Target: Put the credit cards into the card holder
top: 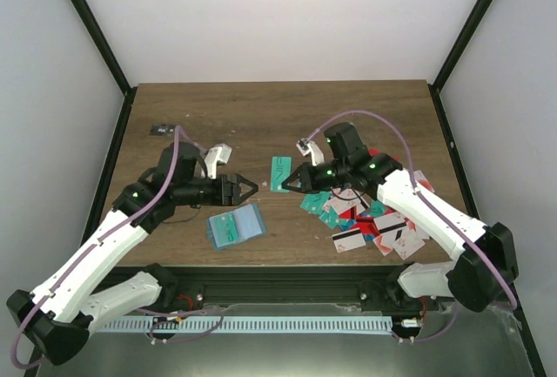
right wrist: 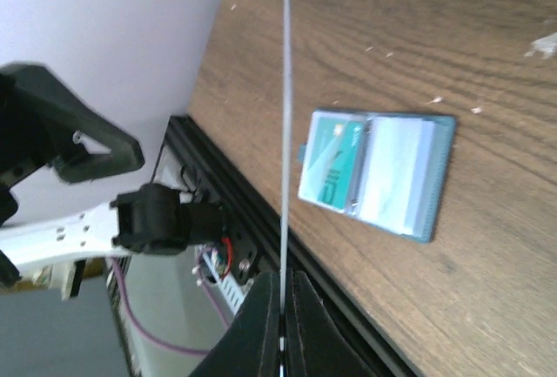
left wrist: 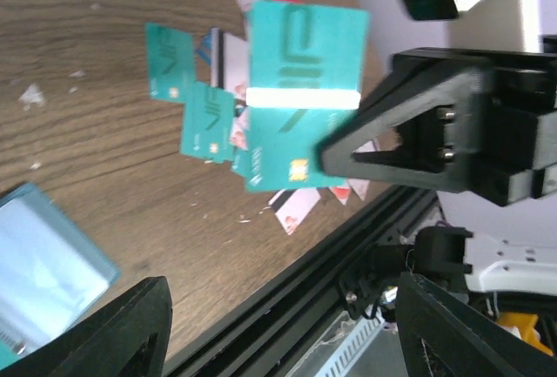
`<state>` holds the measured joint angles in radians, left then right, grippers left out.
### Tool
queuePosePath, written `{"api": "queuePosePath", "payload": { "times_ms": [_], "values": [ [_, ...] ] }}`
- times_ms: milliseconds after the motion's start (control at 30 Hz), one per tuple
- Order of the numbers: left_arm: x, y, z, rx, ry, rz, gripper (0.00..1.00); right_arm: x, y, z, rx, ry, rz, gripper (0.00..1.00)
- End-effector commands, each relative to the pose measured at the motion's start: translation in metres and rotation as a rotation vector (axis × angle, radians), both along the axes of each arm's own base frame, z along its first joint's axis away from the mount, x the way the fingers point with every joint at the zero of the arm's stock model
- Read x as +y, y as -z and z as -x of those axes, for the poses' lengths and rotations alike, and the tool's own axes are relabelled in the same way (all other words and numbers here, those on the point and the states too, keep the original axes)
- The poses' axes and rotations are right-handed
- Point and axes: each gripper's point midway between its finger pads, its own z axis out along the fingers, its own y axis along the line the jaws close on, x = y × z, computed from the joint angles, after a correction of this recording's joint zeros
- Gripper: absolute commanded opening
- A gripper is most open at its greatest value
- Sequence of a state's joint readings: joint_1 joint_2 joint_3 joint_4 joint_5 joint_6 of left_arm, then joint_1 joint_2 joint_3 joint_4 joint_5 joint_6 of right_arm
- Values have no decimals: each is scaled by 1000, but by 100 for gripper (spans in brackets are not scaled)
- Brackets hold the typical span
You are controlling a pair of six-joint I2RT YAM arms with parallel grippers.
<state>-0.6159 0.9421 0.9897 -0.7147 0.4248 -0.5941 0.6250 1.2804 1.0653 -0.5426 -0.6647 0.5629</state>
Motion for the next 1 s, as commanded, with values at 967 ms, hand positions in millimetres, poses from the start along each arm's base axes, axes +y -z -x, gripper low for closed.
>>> {"api": "queuePosePath", "payload": {
  "times_ms": [967],
  "values": [
    [-20,-54,29,-122,313,522,36,15,-84,73,-32,-472,-440,1]
  ]
}}
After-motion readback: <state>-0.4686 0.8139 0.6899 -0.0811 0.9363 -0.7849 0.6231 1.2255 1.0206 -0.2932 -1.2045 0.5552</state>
